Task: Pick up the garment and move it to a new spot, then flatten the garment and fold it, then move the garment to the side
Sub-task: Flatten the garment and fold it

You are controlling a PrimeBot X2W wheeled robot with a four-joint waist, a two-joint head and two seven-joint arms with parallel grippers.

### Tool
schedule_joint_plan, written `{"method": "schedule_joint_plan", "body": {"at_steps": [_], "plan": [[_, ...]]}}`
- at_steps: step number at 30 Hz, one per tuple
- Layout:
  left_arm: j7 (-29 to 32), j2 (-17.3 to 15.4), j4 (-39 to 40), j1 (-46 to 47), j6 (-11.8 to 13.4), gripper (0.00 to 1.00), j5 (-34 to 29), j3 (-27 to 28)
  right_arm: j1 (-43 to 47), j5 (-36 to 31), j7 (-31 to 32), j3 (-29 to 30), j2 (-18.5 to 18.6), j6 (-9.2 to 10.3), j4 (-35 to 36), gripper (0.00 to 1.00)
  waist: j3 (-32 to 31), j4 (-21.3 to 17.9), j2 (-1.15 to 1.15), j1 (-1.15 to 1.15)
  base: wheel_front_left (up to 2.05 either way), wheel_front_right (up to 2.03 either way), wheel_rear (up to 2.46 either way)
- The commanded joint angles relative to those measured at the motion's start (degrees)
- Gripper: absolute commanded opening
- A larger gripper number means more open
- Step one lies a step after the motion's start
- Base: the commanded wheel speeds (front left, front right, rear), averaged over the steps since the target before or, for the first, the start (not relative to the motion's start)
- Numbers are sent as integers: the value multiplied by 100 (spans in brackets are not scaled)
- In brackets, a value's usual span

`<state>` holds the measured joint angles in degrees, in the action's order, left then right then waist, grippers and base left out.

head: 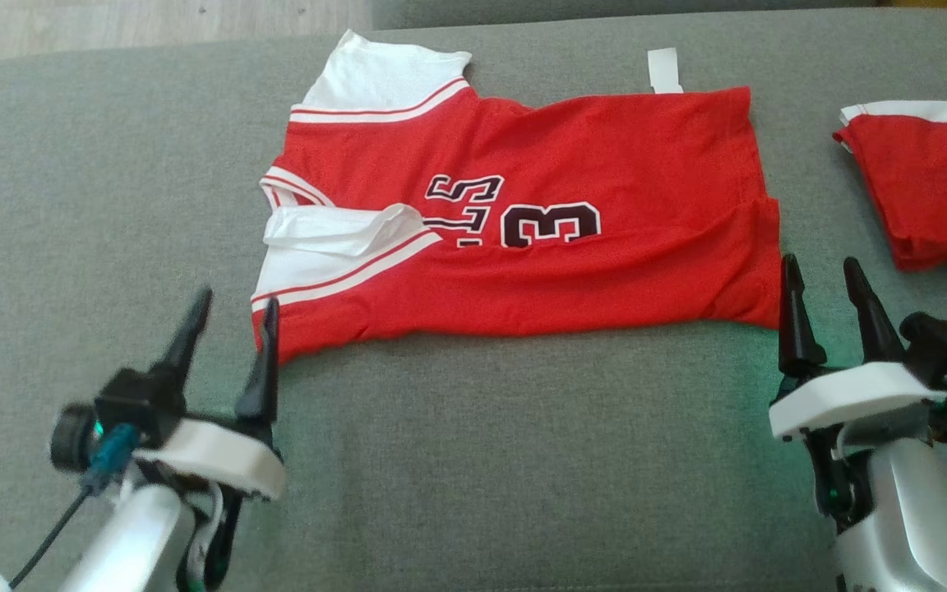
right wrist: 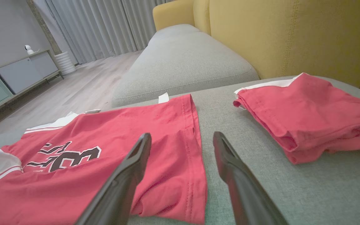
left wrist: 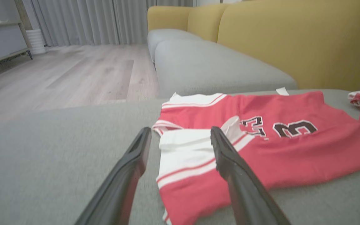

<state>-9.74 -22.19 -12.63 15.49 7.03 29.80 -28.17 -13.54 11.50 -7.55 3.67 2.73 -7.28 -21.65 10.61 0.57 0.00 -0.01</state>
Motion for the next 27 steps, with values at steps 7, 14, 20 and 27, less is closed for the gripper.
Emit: {"method": "schedule_joint_plan", "body": {"at_steps": [7, 14, 20, 27], "plan": [[915, 58, 79, -82, 244, 100, 566, 195, 175, -12, 353, -147, 15, -21, 703, 100, 61, 14, 0, 1, 0, 0, 0], [1444, 214, -261, 67, 384, 100, 933, 294, 127, -58, 573, -172, 15, -21, 858, 100, 249, -93, 0, 1, 0, 0, 0], [1514, 375, -399, 171, 324, 100, 1275, 462, -5, -76, 642, -138, 15, -21, 768, 100, 346, -125, 0, 1, 0, 0, 0], [1603, 441, -522, 265, 255, 85, 1389, 441, -161, -74, 624, -129, 15, -21, 583, 100, 400, -107, 0, 1, 0, 0, 0]]}}
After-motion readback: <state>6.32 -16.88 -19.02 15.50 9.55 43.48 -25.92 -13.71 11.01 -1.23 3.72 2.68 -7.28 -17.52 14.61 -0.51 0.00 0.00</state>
